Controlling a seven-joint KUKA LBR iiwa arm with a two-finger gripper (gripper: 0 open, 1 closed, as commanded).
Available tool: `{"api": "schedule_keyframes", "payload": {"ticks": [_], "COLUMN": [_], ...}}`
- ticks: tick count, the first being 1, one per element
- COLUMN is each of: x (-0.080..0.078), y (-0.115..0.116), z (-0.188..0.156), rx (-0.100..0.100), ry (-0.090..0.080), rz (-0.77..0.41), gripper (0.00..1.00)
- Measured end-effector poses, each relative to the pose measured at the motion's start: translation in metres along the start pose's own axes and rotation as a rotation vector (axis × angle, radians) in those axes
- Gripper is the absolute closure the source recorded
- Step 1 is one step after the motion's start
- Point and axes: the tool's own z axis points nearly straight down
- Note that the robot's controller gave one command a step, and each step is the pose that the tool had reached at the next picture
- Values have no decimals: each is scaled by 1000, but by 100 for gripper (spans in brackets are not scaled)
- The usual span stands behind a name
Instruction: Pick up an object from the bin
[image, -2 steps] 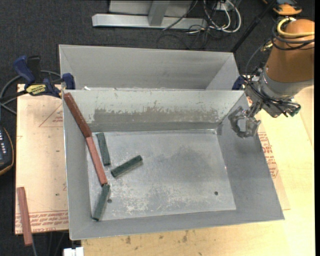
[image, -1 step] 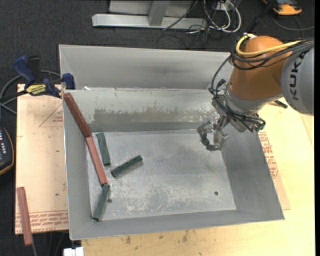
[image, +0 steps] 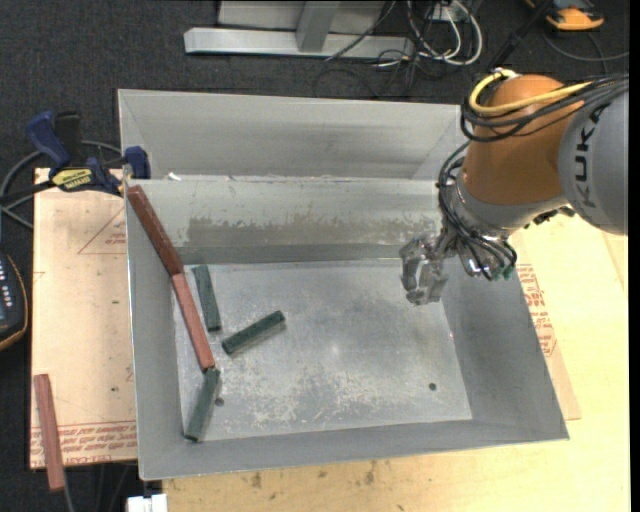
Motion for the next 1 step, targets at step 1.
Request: {"api": "schedule_keyframes", "payload": {"ticks": [1], "x": [0], "y": [-1], "z": [0], "rx": [1], "ry": [0], "rz": [-1], "gripper": [0]}}
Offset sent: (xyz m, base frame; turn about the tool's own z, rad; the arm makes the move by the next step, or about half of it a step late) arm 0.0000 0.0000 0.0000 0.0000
